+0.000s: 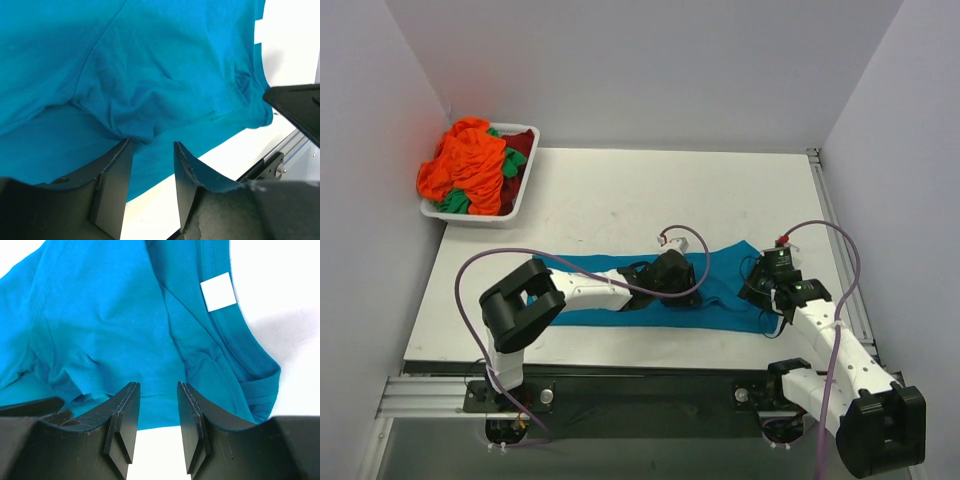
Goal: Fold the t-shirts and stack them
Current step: Fold the other side of the tshirt into a rectangle, then rotate the tshirt 90 degrees, then grab the bottom of the folded rectangular tshirt with both arms
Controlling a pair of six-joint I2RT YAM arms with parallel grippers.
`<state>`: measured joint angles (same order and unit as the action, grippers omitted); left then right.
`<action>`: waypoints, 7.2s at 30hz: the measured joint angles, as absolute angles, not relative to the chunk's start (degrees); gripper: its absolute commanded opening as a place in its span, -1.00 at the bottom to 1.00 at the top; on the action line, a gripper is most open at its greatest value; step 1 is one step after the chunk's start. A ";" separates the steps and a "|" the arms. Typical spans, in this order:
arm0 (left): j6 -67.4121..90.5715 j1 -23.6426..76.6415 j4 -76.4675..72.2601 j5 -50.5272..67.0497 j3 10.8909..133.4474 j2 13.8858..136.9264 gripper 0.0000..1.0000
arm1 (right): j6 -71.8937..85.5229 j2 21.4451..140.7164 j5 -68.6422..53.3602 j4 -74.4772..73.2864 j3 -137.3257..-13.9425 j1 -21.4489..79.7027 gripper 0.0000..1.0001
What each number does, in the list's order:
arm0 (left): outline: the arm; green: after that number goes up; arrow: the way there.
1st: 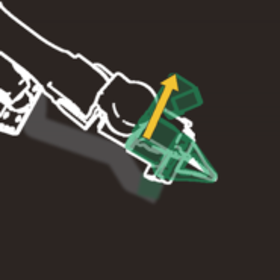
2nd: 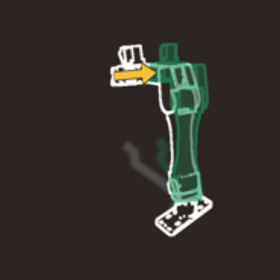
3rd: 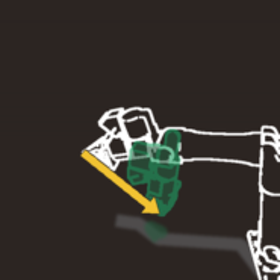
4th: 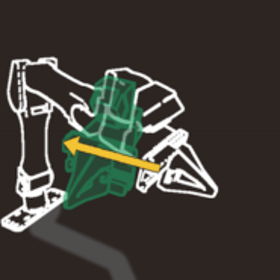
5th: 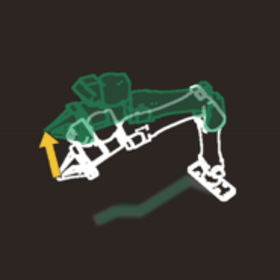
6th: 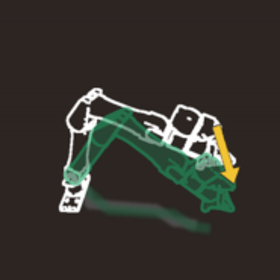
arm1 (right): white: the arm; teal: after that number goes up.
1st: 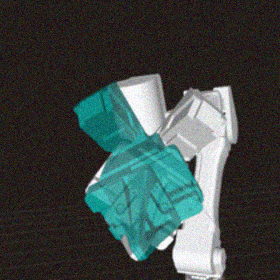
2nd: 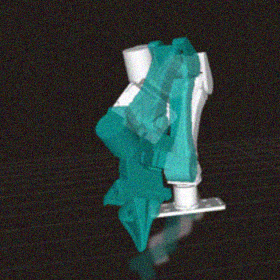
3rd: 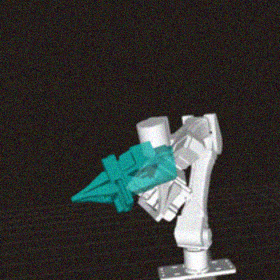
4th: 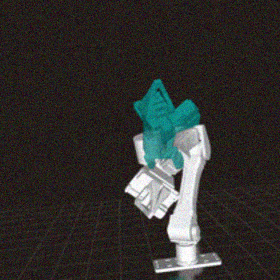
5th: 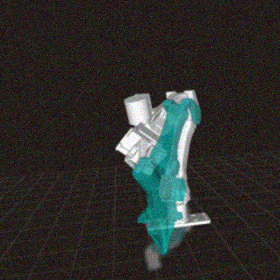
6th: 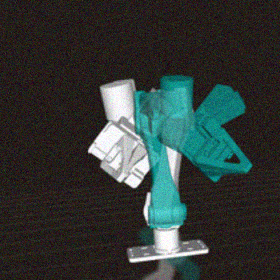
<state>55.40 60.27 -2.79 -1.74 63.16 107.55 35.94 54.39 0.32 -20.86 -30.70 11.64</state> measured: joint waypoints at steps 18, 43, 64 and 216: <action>56.58 62.65 5.89 -8.43 69.65 111.92 -0.12 | 34.52 53.69 -3.22 -20.86 -30.57 9.67 -0.28; 54.65 62.96 10.17 -12.03 70.78 108.29 -1.00 | 34.54 55.35 -3.40 -20.67 -29.43 8.54 -0.29; 53.78 61.67 10.96 -12.05 67.83 107.31 -1.00 | 37.54 63.00 -3.20 -16.93 -26.65 8.16 -0.48; 50.30 60.51 8.25 -0.67 39.18 82.19 0.05 | 44.95 48.23 -10.68 -21.76 -22.24 20.69 -0.17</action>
<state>50.30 60.51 8.25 -0.67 39.18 82.19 44.95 48.23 -10.68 -21.76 -22.24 20.69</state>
